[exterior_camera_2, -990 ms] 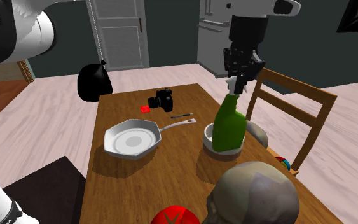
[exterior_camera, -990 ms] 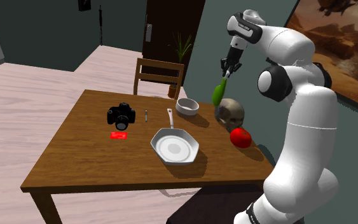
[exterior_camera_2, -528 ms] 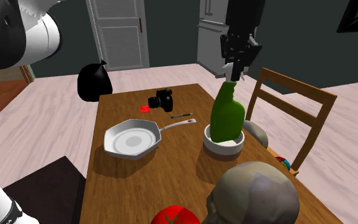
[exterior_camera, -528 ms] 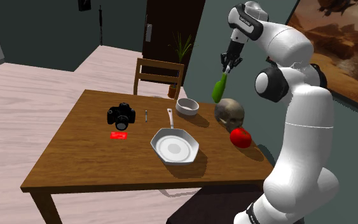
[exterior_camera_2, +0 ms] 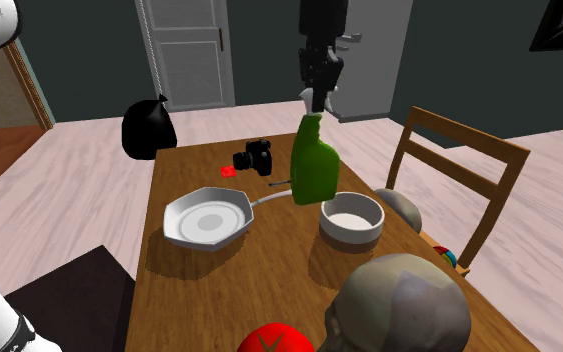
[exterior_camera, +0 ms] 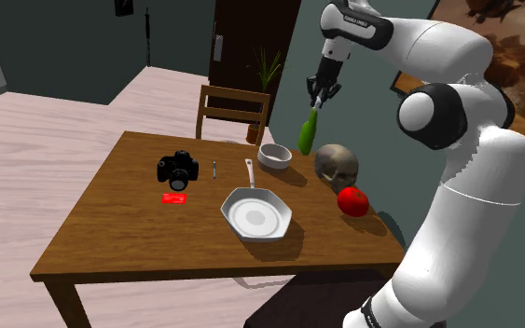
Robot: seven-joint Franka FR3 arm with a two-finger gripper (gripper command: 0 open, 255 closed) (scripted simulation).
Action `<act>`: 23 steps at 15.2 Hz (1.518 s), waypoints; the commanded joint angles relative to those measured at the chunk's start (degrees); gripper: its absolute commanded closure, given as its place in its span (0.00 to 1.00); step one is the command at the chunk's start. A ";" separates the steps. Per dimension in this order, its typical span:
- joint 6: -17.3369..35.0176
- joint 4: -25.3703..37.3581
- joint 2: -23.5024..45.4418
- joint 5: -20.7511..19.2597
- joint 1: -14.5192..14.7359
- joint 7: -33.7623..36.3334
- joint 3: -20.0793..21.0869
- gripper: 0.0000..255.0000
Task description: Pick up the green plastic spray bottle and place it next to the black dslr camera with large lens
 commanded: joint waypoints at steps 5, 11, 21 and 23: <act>2.25 -7.02 -5.17 -1.69 5.66 7.78 2.66 1.00; 3.36 -10.71 -8.03 -2.61 10.66 15.82 5.90 1.00; 3.48 -10.15 -7.69 -3.13 18.31 28.97 11.46 1.00; 3.25 -9.04 -6.87 -3.20 19.80 31.54 12.54 1.00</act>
